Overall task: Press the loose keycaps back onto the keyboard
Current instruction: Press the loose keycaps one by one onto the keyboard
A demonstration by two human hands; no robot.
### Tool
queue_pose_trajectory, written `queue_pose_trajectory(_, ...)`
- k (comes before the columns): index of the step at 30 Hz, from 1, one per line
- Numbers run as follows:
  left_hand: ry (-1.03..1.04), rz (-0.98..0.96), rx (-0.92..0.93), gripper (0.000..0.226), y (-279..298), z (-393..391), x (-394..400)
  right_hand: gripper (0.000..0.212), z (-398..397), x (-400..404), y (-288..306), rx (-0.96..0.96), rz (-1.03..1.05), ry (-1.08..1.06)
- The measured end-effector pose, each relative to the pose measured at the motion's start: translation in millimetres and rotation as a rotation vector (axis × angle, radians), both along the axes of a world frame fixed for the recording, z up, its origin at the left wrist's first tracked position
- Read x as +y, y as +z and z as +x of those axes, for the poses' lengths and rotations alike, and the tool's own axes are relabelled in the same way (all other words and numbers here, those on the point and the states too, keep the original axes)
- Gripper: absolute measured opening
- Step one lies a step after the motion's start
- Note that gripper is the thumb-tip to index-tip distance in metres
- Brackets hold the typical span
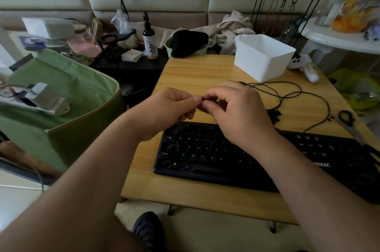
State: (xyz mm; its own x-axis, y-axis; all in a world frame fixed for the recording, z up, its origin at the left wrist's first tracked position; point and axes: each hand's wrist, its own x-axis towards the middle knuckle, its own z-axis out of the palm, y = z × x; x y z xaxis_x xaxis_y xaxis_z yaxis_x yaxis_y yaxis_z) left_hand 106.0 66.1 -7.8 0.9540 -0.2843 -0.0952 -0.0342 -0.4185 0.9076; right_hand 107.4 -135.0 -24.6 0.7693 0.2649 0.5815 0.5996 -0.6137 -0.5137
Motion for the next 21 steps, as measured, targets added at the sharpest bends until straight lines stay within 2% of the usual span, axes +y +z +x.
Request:
queue_pose_trajectory(3, 0.155, 0.218, -0.127, 0.027, -12, 8, 11, 0.007, 3, 3, -5, 0.111, -0.036, -0.048)
queue_pose_trajectory(6, 0.213, 0.332, -0.179, 0.019, -24, 16, 19, 0.008, 5, 6, -11, 0.262, -0.116, -0.077)
queue_pose_trajectory(9, 0.182, 0.318, -0.082, 0.011, -31, 21, 21, 0.009, 5, 11, -17, 0.349, -0.205, -0.074)
queue_pose_trajectory(14, 0.083, 0.263, 0.038, 0.008, -36, 23, 23, 0.007, 6, 21, -25, 0.378, -0.27, -0.103)
queue_pose_trajectory(21, 0.057, 0.28, 0.061, 0.007, -34, 22, 21, 0.008, 5, 26, -24, 0.405, -0.309, -0.118)
